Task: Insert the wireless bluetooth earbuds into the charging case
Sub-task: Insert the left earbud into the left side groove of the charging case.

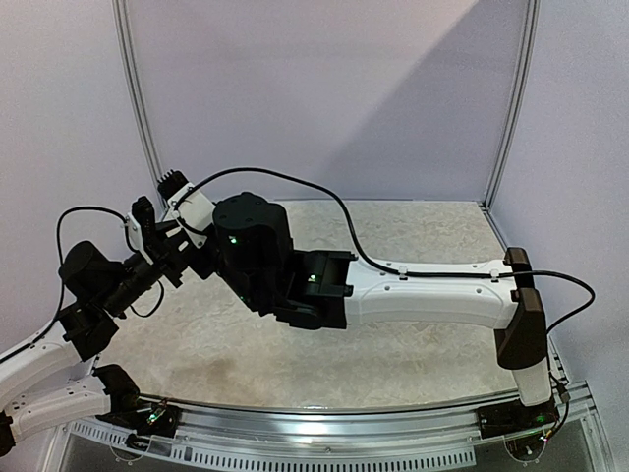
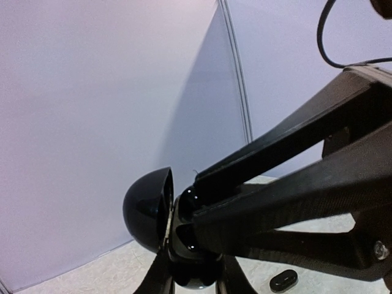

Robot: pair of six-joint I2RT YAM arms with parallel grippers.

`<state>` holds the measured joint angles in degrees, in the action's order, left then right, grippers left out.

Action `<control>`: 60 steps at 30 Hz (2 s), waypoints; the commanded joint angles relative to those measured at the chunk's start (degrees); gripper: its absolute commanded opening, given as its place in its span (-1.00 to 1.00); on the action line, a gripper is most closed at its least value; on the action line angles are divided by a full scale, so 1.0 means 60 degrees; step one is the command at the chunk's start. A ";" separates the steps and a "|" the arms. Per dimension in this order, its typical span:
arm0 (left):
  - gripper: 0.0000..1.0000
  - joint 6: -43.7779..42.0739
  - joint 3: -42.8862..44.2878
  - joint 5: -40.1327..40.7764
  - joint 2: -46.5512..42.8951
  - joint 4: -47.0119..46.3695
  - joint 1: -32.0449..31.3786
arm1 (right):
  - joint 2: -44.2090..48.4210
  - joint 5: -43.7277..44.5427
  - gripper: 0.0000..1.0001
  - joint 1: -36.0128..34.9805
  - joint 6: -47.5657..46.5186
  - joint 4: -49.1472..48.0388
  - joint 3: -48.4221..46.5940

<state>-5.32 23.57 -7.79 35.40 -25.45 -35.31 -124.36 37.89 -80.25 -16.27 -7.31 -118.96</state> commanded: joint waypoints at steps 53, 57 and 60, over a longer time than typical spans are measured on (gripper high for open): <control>-1.00 0.1635 0.0188 -0.0293 -0.0142 0.0674 -0.0194 | 0.0700 -0.1577 0.05 0.0320 0.0687 0.1577 -0.0545; -1.00 0.1645 0.0121 -0.0317 -0.0118 0.0844 -0.0180 | 0.1472 -0.2143 0.08 0.0312 0.0846 0.1500 -0.0037; -1.00 0.1705 0.0103 -0.0336 -0.0050 0.0939 -0.0179 | 0.1895 -0.2548 0.13 0.0321 0.0964 0.1451 0.0211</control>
<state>4.19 23.59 -9.82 35.00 -21.67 -35.62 -119.33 27.22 -78.59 -11.86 1.80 -119.04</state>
